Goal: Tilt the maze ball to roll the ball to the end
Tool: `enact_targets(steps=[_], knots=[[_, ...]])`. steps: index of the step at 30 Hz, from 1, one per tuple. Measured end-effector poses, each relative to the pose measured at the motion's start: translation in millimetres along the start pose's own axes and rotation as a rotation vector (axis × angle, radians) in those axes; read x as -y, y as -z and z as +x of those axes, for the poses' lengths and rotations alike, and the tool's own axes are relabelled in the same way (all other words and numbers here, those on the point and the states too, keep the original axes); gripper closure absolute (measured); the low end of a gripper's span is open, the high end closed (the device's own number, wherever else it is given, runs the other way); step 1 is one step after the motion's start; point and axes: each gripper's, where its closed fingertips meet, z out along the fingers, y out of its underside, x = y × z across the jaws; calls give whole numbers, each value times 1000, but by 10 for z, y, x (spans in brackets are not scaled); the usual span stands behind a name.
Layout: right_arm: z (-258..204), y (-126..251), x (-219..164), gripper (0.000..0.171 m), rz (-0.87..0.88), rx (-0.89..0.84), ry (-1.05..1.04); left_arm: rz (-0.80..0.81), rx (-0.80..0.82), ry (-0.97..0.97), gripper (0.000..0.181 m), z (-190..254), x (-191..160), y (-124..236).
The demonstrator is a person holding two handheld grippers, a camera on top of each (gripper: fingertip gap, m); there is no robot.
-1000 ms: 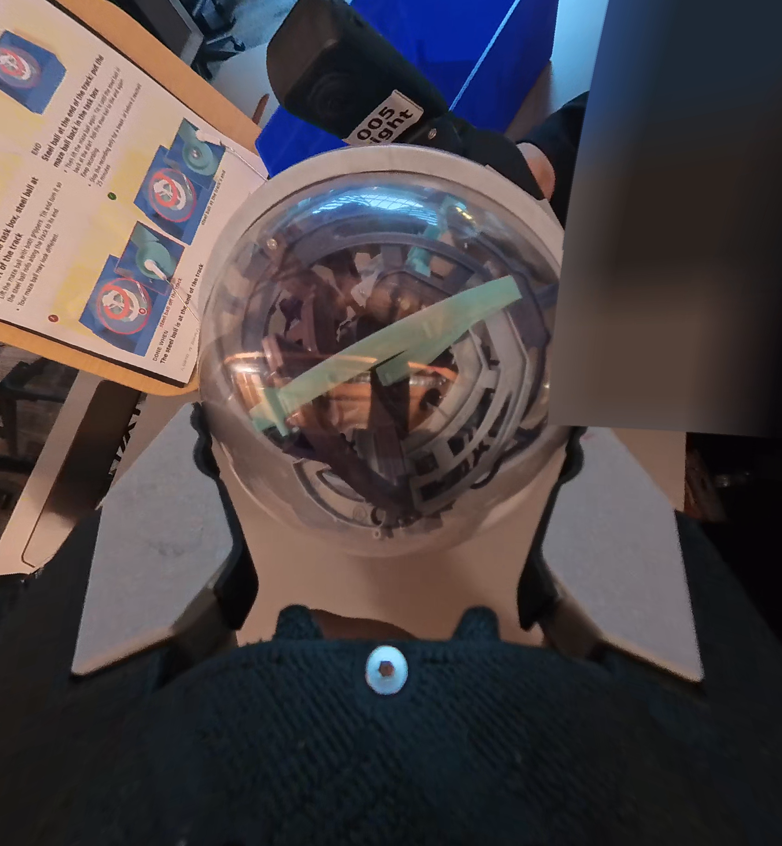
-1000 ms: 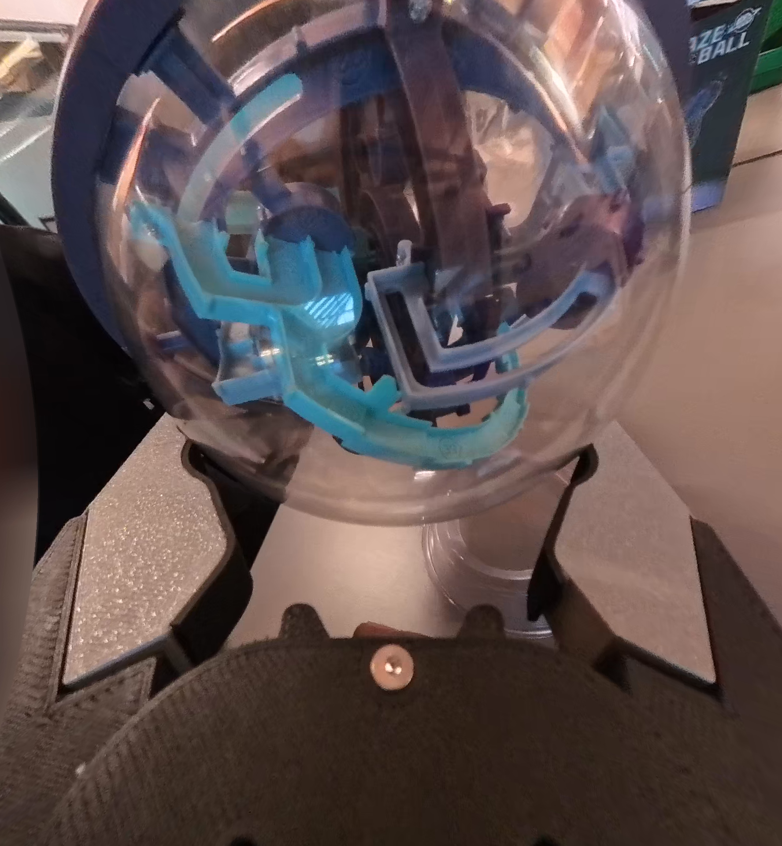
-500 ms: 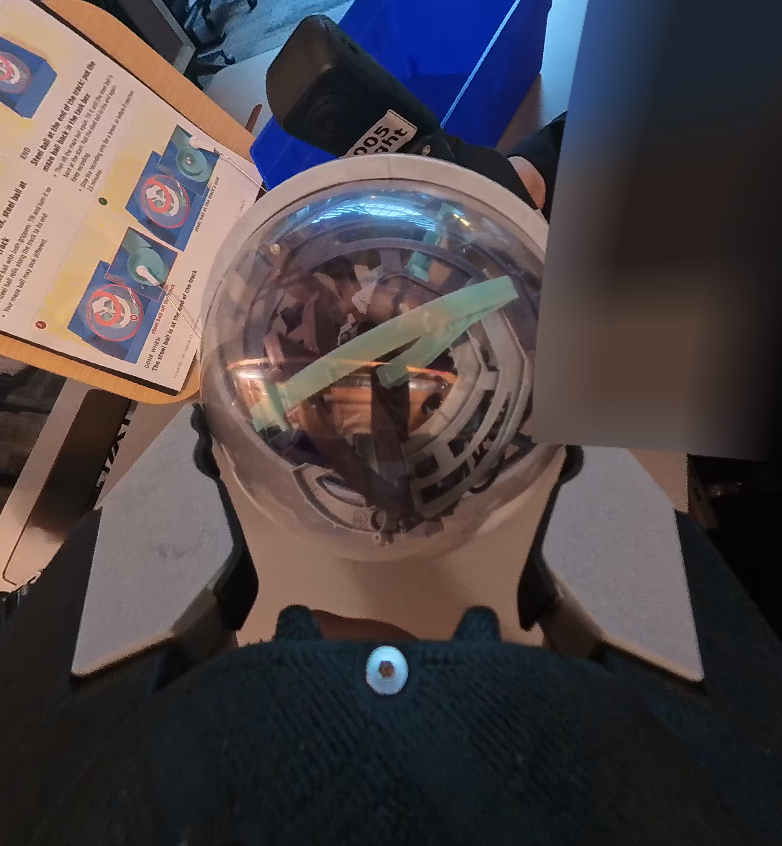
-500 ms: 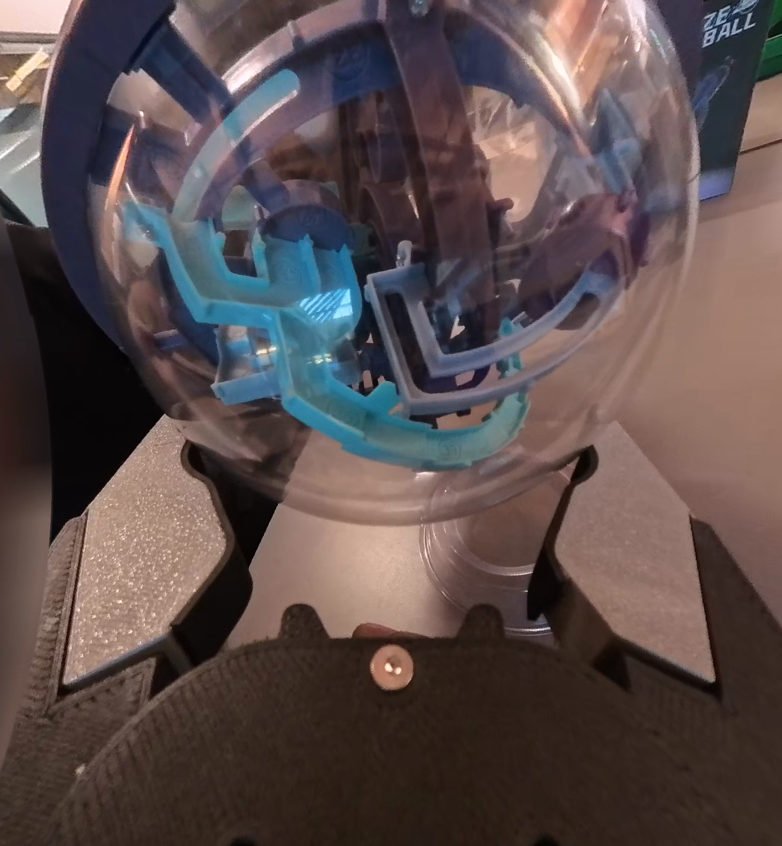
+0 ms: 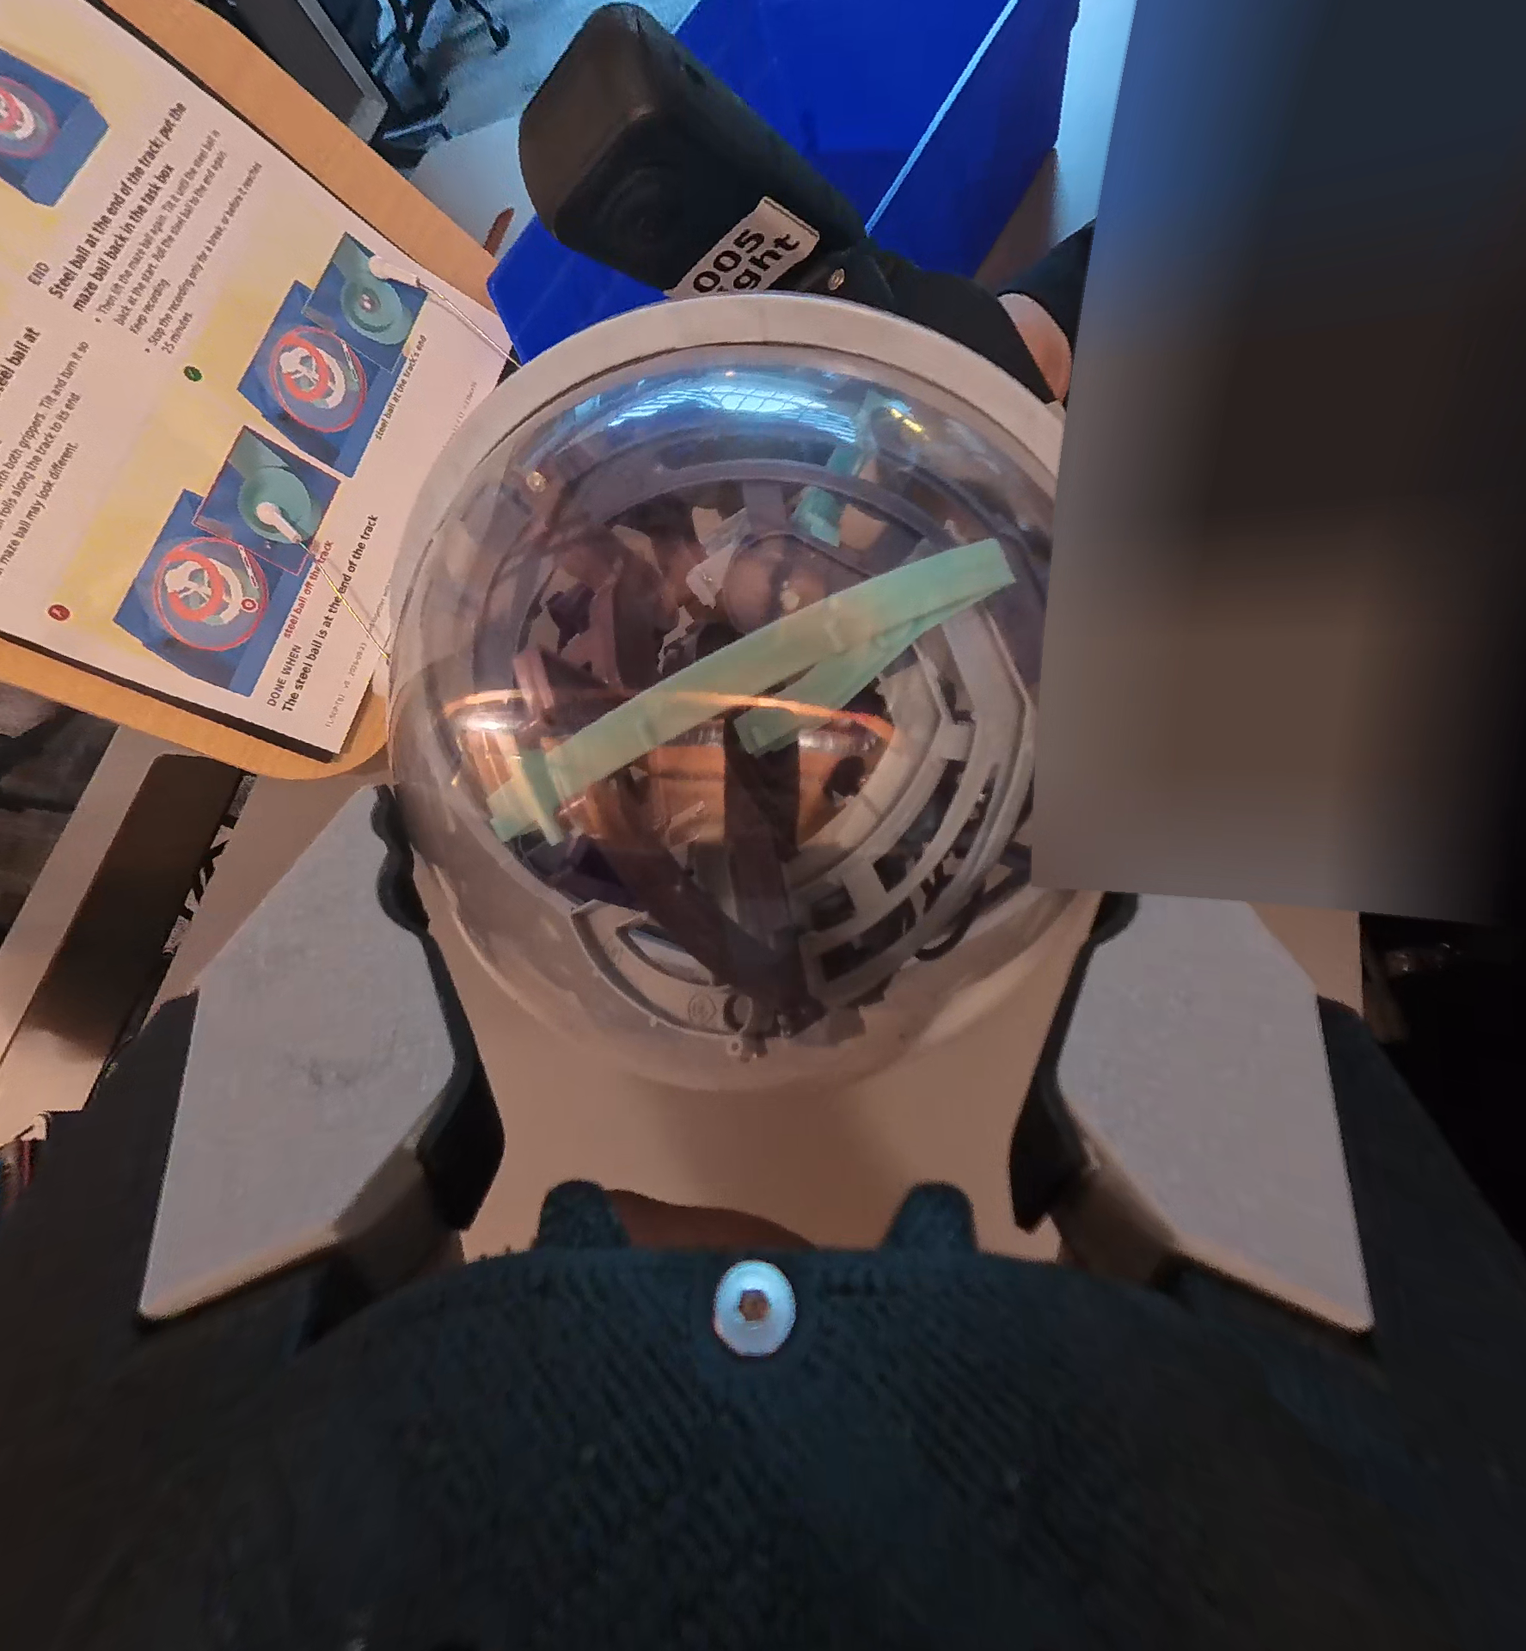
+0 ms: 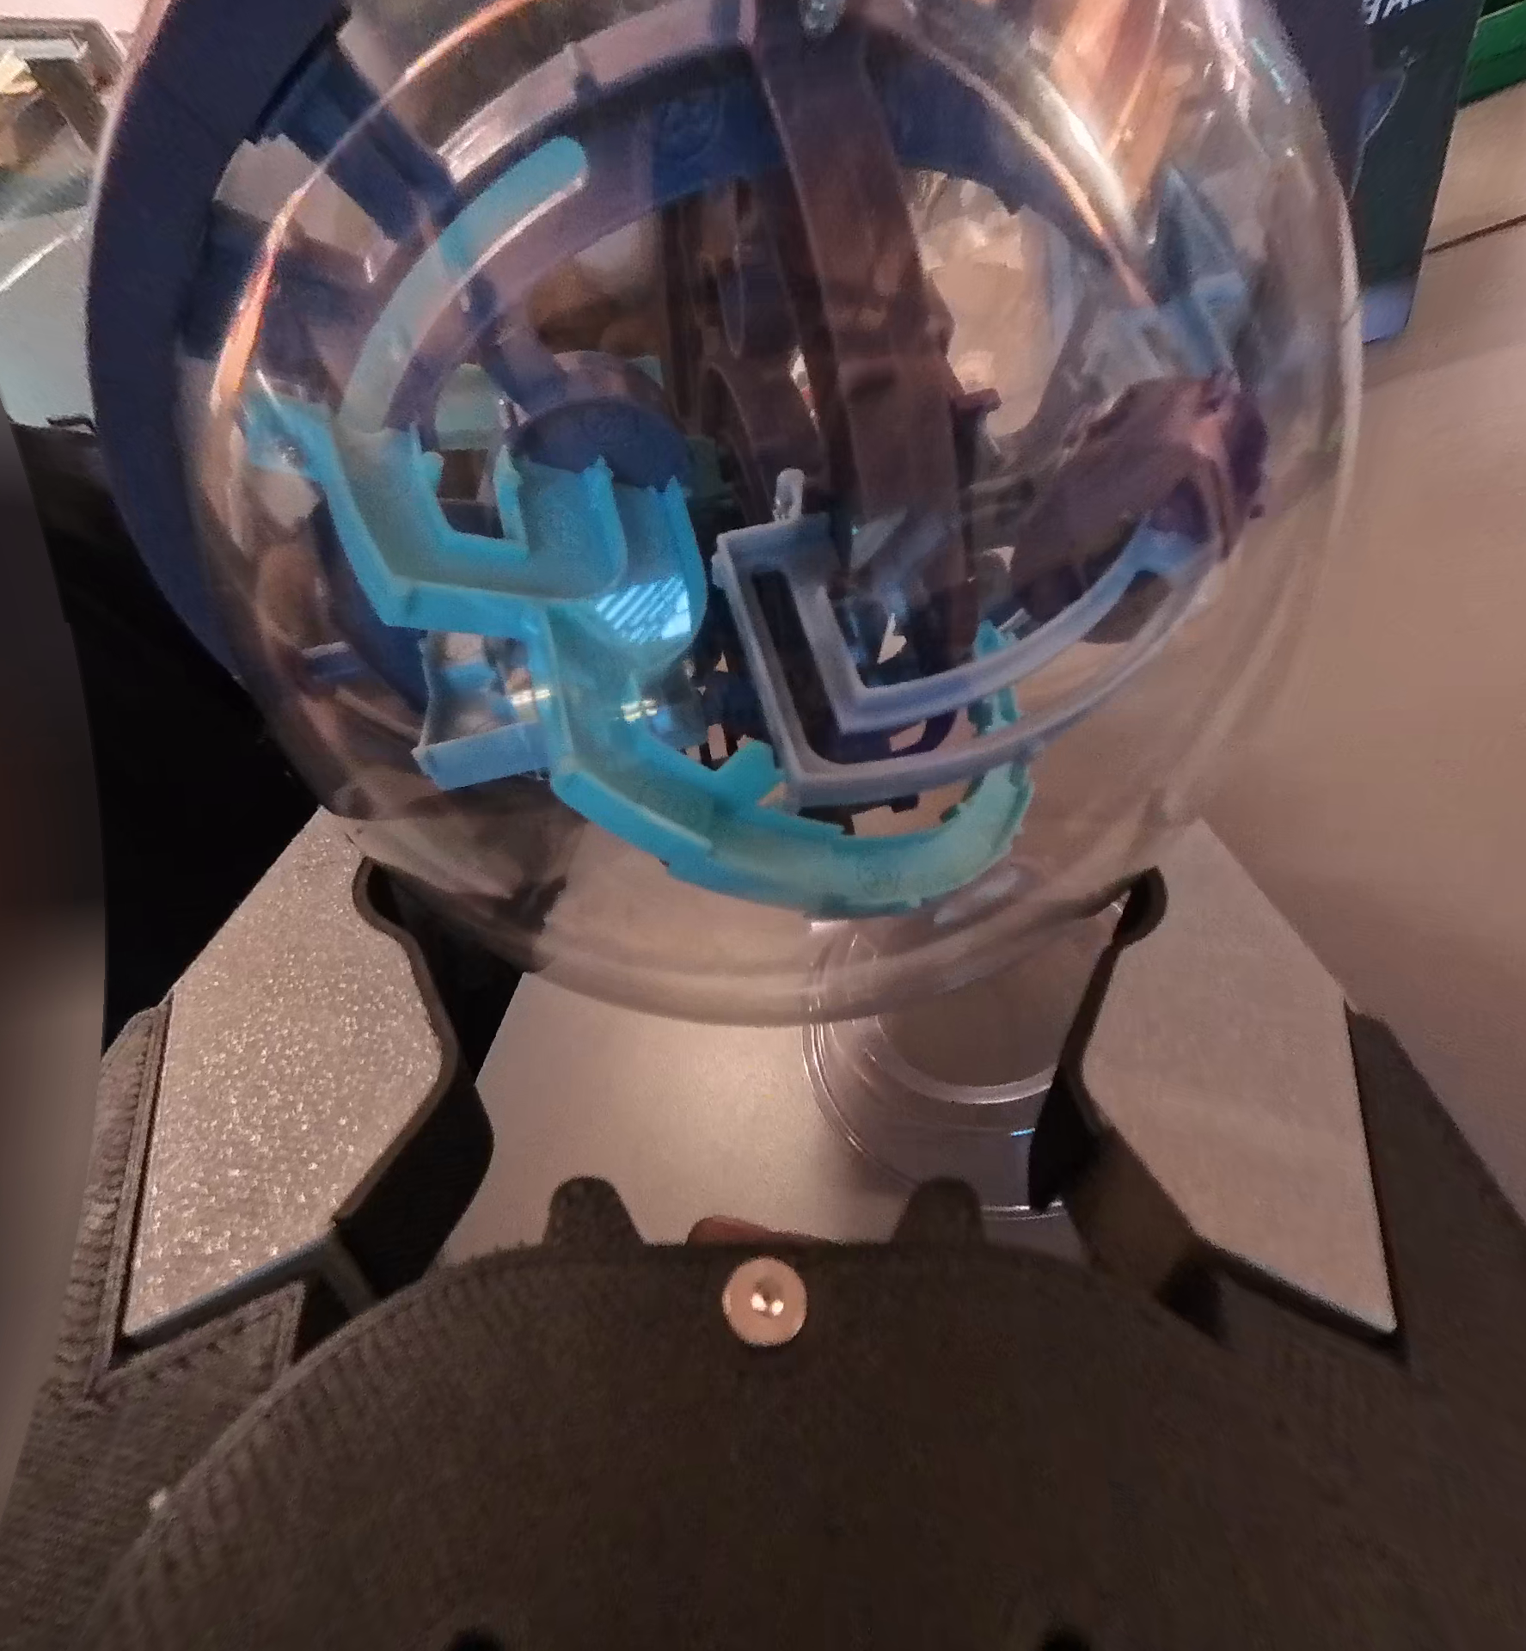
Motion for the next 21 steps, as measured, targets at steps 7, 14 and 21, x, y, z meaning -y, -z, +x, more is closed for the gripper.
enact_targets(steps=[7,14,21], knots=[[-7,-30,21,15,8,2,-17,48,22,38,33,7,-40,34],[-6,-33,109,15,51,18,-59,107,39,103,33,-36,-34,70],[-3,2,255,16,54,-34,-101,153,31,154,33,-108,-7,120]])
